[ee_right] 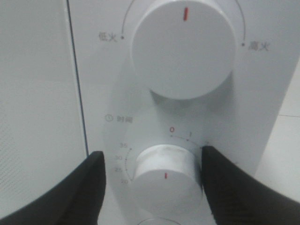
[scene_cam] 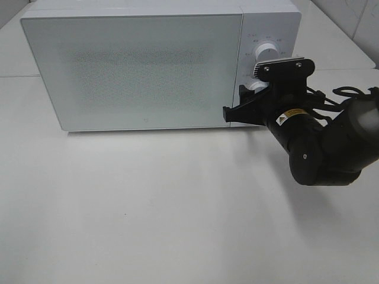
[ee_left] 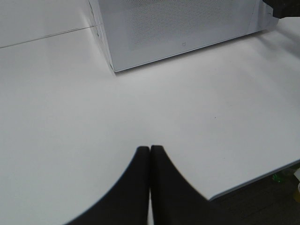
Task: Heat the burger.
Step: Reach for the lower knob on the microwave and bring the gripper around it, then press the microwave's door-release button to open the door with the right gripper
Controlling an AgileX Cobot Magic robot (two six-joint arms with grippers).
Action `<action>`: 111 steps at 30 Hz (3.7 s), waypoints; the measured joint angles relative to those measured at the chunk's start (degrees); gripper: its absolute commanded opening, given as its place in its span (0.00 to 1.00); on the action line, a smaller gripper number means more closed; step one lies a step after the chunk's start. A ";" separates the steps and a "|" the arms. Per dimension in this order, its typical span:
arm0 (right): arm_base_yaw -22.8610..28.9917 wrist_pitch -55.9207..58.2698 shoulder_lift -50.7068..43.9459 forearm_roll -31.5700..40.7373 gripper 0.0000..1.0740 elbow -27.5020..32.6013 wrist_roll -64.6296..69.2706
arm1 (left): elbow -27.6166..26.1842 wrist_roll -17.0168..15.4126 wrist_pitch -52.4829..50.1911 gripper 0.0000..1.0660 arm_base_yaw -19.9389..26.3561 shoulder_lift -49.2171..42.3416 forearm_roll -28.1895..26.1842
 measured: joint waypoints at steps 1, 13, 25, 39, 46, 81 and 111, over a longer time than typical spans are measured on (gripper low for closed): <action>0.00 0.23 0.00 0.00 0.54 0.00 0.00 | 0.00 0.00 0.00 0.00 0.00 0.00 0.00; -0.06 1.32 0.00 1.26 0.25 -0.11 0.00 | 0.00 0.00 0.00 0.00 0.00 0.00 0.00; -0.06 1.38 0.00 1.32 0.00 -0.11 1.43 | 0.00 0.00 0.00 0.00 0.00 0.00 0.00; -0.23 1.32 0.00 1.38 0.00 -0.40 38.62 | 0.00 0.00 0.00 0.00 0.00 0.00 0.00; -0.23 0.46 0.00 1.32 0.00 -0.11 64.29 | 0.00 0.00 0.00 0.00 0.00 0.00 0.00; 0.11 -1.72 0.06 -2.58 0.64 0.17 93.62 | 0.00 0.00 0.00 0.00 0.00 0.00 0.00; 0.06 20.05 -16.27 -33.12 0.59 6.19 34.21 | 0.00 0.00 0.00 0.00 0.00 0.00 0.00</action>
